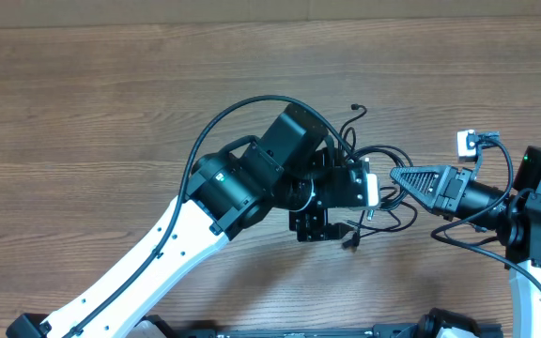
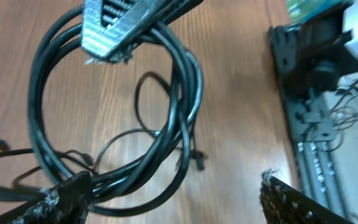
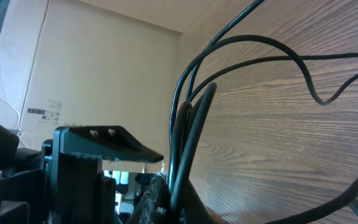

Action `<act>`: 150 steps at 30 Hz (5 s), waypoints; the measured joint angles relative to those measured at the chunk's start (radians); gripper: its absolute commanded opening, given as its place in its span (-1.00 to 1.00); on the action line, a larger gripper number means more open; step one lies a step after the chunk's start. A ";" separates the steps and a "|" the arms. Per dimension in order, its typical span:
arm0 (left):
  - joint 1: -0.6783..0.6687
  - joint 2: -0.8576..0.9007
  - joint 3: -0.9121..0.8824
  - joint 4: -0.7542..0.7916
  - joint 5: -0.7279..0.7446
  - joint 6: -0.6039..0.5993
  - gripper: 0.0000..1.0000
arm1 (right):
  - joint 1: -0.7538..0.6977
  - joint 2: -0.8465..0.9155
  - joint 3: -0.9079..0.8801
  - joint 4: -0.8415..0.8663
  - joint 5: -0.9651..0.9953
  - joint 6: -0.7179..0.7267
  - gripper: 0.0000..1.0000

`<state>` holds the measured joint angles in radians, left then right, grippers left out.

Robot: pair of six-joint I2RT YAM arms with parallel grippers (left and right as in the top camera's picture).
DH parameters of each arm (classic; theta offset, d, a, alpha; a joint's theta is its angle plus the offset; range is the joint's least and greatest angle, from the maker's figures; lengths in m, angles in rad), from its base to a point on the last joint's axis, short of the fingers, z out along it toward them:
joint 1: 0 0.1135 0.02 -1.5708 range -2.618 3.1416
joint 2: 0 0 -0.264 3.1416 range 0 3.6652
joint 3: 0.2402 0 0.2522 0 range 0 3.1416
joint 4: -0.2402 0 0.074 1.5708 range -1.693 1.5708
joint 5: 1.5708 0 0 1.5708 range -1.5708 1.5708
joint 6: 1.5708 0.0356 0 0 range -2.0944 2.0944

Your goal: Untangle cables

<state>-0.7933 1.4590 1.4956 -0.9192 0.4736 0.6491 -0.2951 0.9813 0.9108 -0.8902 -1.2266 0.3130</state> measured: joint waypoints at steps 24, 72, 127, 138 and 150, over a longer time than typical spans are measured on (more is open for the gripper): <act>-0.006 0.000 0.000 0.002 0.082 0.213 0.17 | 0.000 0.000 0.000 0.015 -0.162 -0.019 -0.93; -0.006 0.000 0.000 0.003 0.148 0.219 -0.91 | 0.000 0.000 0.000 0.023 -0.266 -0.019 -0.93; 0.113 0.019 0.000 0.322 -0.336 -1.378 -0.92 | 0.000 0.000 0.000 -0.150 0.034 -0.121 -0.81; 0.124 0.019 0.000 0.322 -0.315 -1.439 -0.91 | 0.000 0.000 0.000 -0.167 0.148 -0.153 0.48; 0.124 0.019 -0.001 0.546 0.273 -0.872 -0.91 | 0.000 0.000 0.000 -0.168 0.311 -0.156 0.87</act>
<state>-0.6697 1.4780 1.4948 -0.3729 0.7467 -0.2226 -0.2951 0.9810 0.9108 -1.0580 -0.9154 0.1570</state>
